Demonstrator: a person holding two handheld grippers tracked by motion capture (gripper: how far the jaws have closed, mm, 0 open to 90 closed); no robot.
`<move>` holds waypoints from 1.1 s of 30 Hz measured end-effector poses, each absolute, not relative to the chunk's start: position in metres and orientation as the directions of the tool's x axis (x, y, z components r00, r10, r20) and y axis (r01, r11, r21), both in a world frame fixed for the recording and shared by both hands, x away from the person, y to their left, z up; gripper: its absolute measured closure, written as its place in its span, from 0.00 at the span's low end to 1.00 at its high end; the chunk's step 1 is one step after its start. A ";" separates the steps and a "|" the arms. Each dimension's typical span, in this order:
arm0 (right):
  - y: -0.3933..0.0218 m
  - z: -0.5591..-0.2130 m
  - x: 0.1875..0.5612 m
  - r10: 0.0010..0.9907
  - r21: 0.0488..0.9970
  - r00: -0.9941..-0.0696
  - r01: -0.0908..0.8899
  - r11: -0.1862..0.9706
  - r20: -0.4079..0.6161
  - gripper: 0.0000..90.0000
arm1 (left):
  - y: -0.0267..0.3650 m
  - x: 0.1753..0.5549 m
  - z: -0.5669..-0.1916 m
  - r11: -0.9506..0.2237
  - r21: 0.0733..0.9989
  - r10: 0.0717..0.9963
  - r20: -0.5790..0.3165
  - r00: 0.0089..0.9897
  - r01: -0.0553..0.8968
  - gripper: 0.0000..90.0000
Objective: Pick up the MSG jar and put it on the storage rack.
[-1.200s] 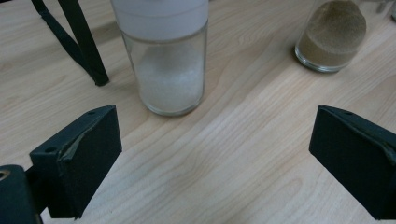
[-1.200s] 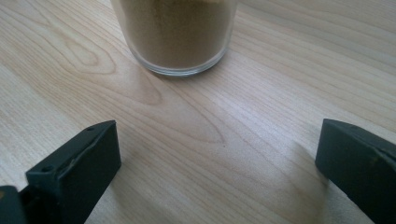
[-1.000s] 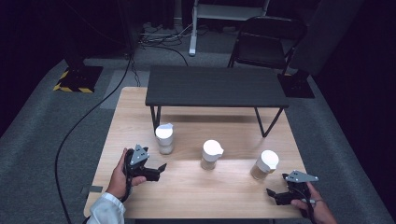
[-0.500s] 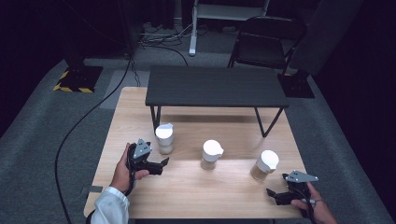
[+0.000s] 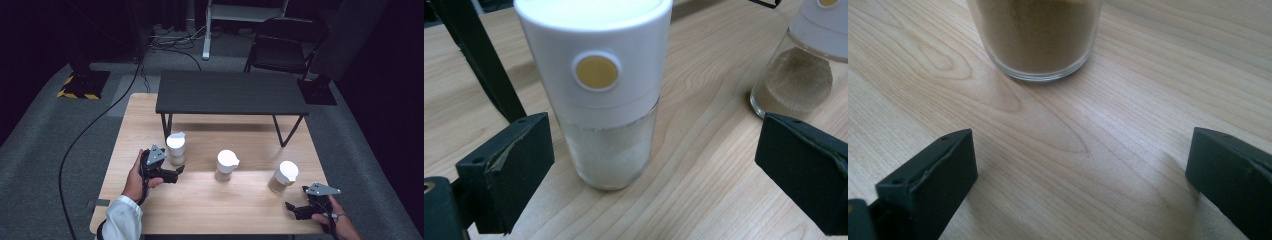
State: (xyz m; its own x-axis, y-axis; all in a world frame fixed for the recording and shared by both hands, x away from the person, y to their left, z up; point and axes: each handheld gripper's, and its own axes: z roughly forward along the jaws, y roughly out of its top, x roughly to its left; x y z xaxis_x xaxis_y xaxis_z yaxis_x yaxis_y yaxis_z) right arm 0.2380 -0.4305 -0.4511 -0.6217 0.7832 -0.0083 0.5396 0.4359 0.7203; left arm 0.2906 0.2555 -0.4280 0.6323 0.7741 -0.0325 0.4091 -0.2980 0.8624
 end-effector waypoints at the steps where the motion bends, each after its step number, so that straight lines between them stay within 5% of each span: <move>1: -0.430 -0.451 0.238 0.783 0.720 -0.622 0.540 0.436 -0.008 0.00 | 0.255 0.291 -0.428 -0.298 0.862 0.774 -0.032 0.632 0.409 0.02; 23: -0.430 -0.451 0.238 0.783 0.720 -0.622 0.540 0.436 -0.008 0.00 | 0.243 0.322 -0.437 -0.278 0.847 0.798 -0.059 0.600 0.452 0.03; 33: -0.430 -0.451 0.238 0.783 0.720 -0.622 0.539 0.436 -0.008 0.00 | 0.242 0.329 -0.443 -0.229 0.849 0.821 -0.094 0.563 0.476 0.22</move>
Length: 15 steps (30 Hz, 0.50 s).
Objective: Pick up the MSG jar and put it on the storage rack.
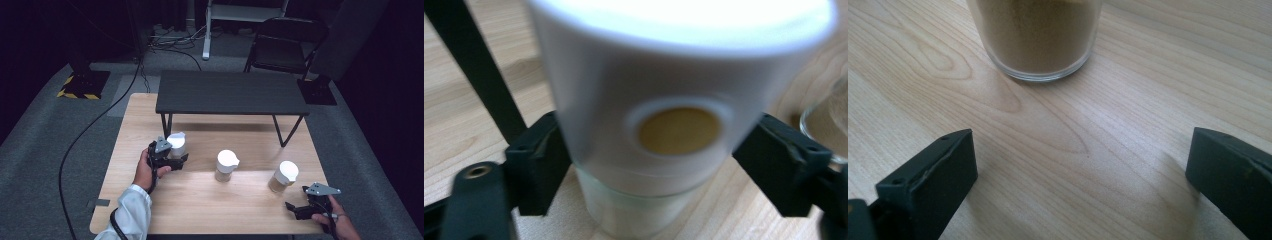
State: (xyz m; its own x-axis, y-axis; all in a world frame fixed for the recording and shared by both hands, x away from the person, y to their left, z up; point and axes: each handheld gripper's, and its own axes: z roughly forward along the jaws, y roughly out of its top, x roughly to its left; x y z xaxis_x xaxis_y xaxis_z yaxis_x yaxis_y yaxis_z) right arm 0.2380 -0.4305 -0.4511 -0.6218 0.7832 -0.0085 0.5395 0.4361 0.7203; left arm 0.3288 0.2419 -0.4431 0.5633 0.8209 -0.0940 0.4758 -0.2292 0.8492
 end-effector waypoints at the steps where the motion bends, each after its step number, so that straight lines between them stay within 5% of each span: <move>1: -0.430 -0.451 0.238 0.783 0.720 -0.622 0.539 0.436 -0.008 0.00 | 0.241 0.329 -0.444 -0.227 0.849 0.826 -0.092 0.556 0.476 0.21; 15: -0.431 -0.451 0.238 0.783 0.720 -0.622 0.539 0.436 -0.008 0.00 | 0.229 0.323 -0.444 -0.255 0.853 0.841 -0.037 0.540 0.455 0.33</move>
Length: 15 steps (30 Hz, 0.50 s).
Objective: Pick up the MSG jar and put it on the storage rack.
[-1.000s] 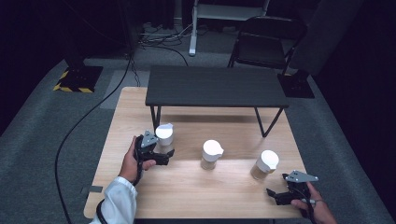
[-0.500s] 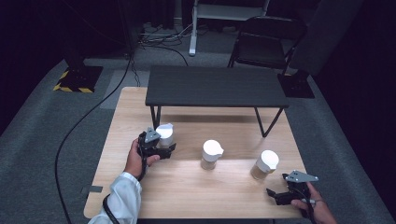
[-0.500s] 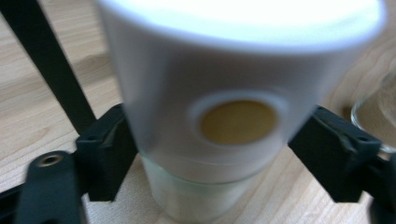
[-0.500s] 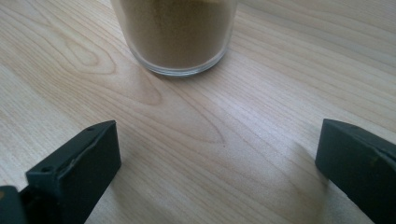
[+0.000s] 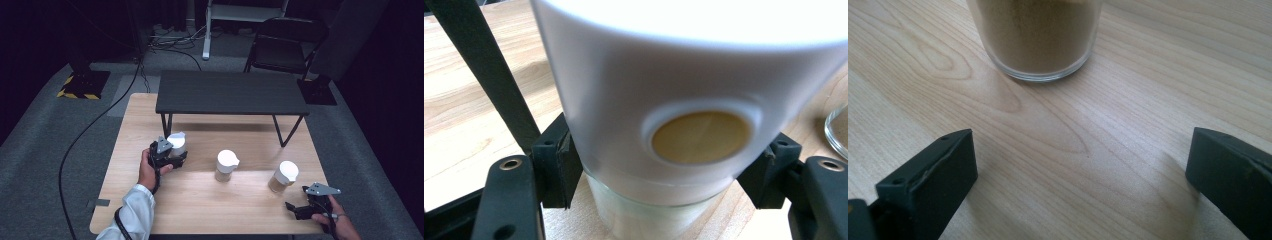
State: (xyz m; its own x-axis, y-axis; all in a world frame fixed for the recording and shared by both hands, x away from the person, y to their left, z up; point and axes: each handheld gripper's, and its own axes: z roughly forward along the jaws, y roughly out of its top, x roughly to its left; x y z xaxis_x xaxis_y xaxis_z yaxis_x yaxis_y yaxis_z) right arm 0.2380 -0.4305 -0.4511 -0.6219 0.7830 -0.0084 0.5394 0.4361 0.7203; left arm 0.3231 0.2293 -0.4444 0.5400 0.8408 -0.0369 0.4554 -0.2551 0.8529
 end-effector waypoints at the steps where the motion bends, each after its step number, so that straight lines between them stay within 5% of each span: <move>1: -0.430 -0.451 0.238 0.783 0.720 -0.622 0.539 0.436 -0.008 0.00 | 0.228 0.322 -0.444 -0.255 0.853 0.844 -0.034 0.536 0.456 0.33; 15: -0.430 -0.451 0.238 0.783 0.720 -0.622 0.539 0.436 -0.008 0.00 | 0.231 0.311 -0.432 -0.243 0.869 0.836 -0.038 0.547 0.431 0.33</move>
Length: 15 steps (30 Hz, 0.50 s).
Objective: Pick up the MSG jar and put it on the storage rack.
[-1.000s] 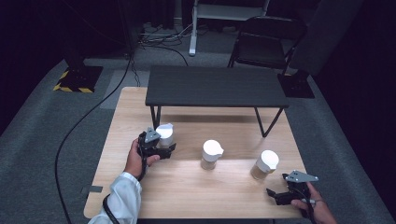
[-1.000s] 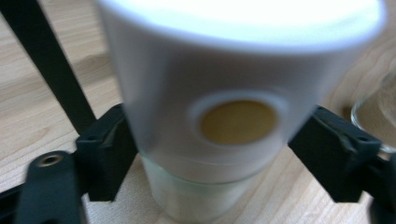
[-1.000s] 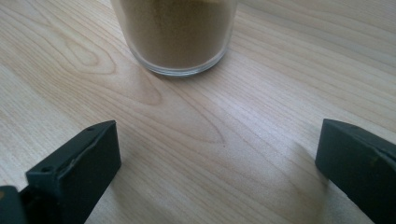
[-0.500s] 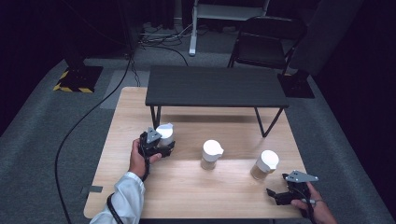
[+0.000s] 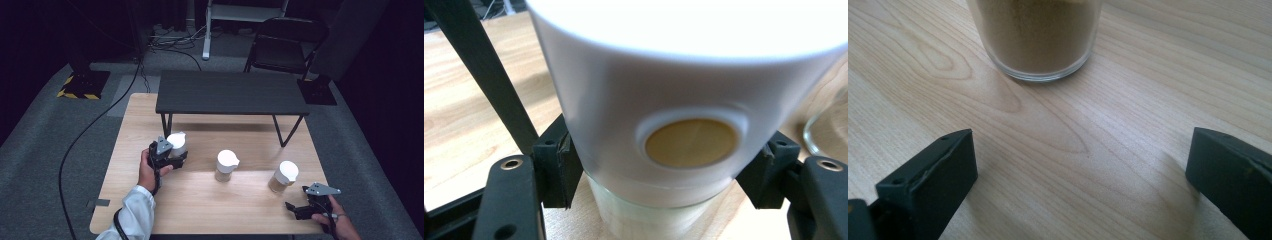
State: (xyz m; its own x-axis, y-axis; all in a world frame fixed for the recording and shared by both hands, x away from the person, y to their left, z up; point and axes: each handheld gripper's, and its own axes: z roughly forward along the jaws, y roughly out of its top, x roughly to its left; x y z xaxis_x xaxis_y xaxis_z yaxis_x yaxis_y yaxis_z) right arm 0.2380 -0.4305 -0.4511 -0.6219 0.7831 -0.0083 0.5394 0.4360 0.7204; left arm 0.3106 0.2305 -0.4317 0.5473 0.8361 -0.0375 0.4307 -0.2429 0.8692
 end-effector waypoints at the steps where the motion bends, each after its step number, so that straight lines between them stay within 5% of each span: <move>1: -0.430 -0.451 0.238 0.783 0.720 -0.622 0.540 0.436 -0.008 0.00 | 0.230 0.309 -0.430 -0.244 0.871 0.836 -0.034 0.547 0.427 0.33; 15: -0.430 -0.451 0.238 0.783 0.720 -0.622 0.539 0.436 -0.008 0.00 | 0.229 0.293 -0.412 -0.220 0.898 0.832 -0.031 0.554 0.382 0.33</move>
